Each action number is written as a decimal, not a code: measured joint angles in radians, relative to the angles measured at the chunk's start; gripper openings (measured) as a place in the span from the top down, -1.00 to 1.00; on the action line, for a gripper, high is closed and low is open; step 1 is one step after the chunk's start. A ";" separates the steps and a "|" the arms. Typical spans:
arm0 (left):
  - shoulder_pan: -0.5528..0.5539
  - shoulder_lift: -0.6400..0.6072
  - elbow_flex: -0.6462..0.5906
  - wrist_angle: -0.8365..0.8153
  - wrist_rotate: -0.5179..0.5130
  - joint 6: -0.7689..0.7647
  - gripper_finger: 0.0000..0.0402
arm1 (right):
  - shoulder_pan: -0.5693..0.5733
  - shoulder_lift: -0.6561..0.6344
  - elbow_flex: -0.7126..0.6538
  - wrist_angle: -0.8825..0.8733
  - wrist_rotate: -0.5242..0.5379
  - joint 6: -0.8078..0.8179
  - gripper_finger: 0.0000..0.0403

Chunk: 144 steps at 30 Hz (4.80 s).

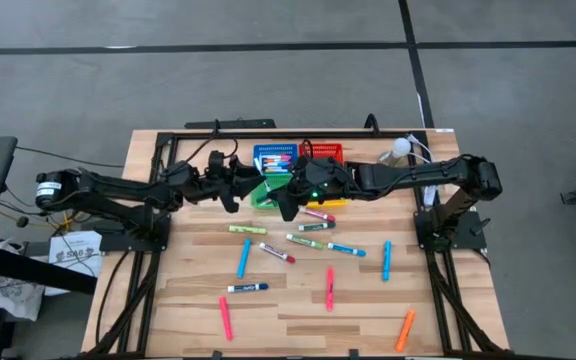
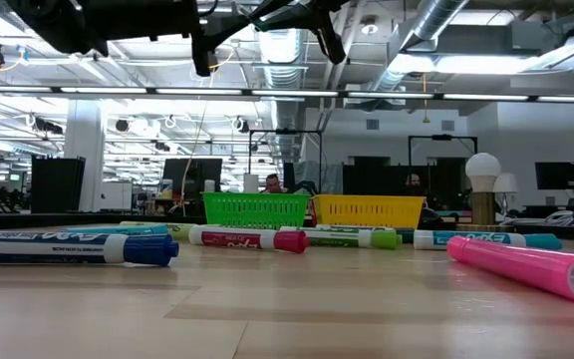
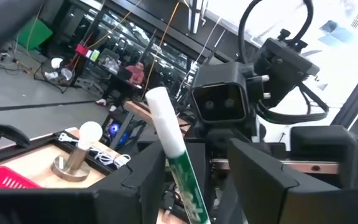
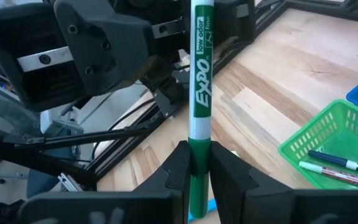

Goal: Pick & Place Markers
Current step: Put the medium green marker into the green bin, then put the left large light blue highlighter into the red bin

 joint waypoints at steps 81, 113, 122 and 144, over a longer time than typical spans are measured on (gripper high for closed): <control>0.134 0.473 0.705 -1.250 0.065 0.564 0.81 | 0.208 -0.480 -0.446 -0.226 0.274 -0.246 -0.26; 0.201 0.713 0.752 -1.355 0.118 0.616 0.83 | 0.207 -0.670 -0.628 -0.106 0.271 -0.244 -0.26; 0.202 0.716 0.752 -1.352 0.118 0.623 0.77 | 0.207 -0.670 -0.628 -0.106 0.271 -0.243 -0.26; 0.201 0.661 0.742 -1.341 0.109 0.624 0.36 | 0.208 -0.670 -0.628 -0.106 0.270 -0.236 -0.26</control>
